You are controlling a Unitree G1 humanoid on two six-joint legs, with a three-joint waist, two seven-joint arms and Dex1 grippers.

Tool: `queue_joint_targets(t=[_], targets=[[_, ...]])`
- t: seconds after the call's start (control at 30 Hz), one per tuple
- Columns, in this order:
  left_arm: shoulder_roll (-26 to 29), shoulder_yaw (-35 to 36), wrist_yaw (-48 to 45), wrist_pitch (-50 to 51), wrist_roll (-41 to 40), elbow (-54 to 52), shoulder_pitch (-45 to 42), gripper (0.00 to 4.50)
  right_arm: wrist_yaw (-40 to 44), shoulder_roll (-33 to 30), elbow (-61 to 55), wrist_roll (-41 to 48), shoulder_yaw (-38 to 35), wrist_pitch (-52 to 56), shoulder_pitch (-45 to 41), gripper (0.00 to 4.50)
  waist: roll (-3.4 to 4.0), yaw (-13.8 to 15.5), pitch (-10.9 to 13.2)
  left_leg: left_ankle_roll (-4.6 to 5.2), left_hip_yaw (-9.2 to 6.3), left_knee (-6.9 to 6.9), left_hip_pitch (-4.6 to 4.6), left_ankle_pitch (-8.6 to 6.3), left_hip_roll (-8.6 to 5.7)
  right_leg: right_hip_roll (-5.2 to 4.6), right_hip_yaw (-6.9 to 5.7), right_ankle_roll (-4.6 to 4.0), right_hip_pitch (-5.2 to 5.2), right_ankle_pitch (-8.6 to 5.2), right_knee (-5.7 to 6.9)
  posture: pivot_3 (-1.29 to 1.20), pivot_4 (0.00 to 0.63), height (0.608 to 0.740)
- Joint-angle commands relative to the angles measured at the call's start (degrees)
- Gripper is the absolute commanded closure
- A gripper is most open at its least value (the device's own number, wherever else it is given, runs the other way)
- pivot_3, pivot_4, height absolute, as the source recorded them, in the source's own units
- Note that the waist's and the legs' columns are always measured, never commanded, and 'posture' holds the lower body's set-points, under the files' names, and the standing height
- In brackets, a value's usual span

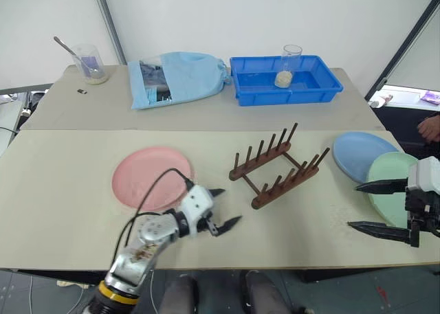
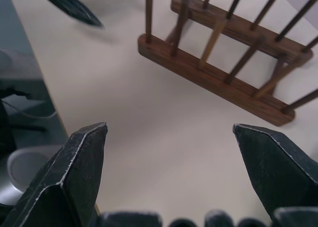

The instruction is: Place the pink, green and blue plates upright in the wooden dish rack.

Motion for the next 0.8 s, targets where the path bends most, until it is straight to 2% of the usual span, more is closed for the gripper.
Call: queue_joint_targets(t=[0.03,0.27,0.47,0.57,0.73,0.77,0.8], targets=[[-3.34,-1.49,2.76,-4.99,3.34,6.49,-4.02,0.0,-1.81,0.76,-3.07,1.41,0.73,0.93,-0.61,0.04,-0.01,0.04,0.01,0.0,-0.06,0.03,0.04,0.0,-0.03,0.01,-0.01,0.0,0.08,0.0,0.0,0.0,0.15,0.74],[-11.24,-4.65,6.92,-10.55,7.8,18.14,-8.97,0.0,-2.82,1.54,-4.02,1.45,2.87,0.41,-0.54,0.04,0.0,0.05,0.0,0.05,-0.2,0.03,0.23,-0.03,-0.15,-0.05,0.01,0.12,0.46,-0.1,-0.11,0.0,0.15,0.74],[-13.82,-5.16,6.57,-11.9,8.6,20.53,-9.99,0.0,-3.85,2.51,-5.46,2.06,3.53,0.66,-0.56,0.04,-0.01,0.34,0.0,0.05,-0.39,0.04,0.2,-0.03,-0.31,-0.07,0.08,0.2,0.52,-0.15,-0.11,0.0,0.15,0.74],[-13.67,-4.68,6.14,-11.86,8.26,20.34,-9.65,0.82,-4.38,3.11,-5.87,2.11,3.68,0.54,-0.49,0.0,0.0,0.33,0.0,0.05,-0.43,0.04,0.2,-0.03,-0.33,-0.07,0.07,0.2,0.52,-0.15,-0.1,0.0,0.15,0.74],[-10.83,-3.29,1.33,-11.22,5.81,18.57,-9.75,3.34,-5.22,4.3,-6.38,1.74,3.41,0.24,0.18,0.0,0.0,0.3,0.0,0.05,-0.45,0.04,0.19,-0.03,-0.34,-0.07,0.07,0.21,0.52,-0.16,-0.1,0.0,0.15,0.74],[-9.83,-2.89,-0.05,-11.16,5.27,18.07,-10.09,3.65,-5.35,4.59,-6.58,1.65,3.21,0.21,0.54,0.0,0.0,0.29,-0.01,0.05,-0.45,0.04,0.2,-0.03,-0.34,-0.07,0.07,0.21,0.52,-0.16,-0.09,0.0,0.15,0.74],[-8.57,-2.41,-1.77,-11.26,4.65,17.69,-10.66,3.64,-5.47,4.91,-6.81,1.5,2.93,0.16,1.04,0.0,0.01,0.22,-0.01,0.05,-0.46,0.03,0.21,-0.03,-0.33,-0.06,0.06,0.2,0.52,-0.17,-0.08,0.0,0.15,0.74]])
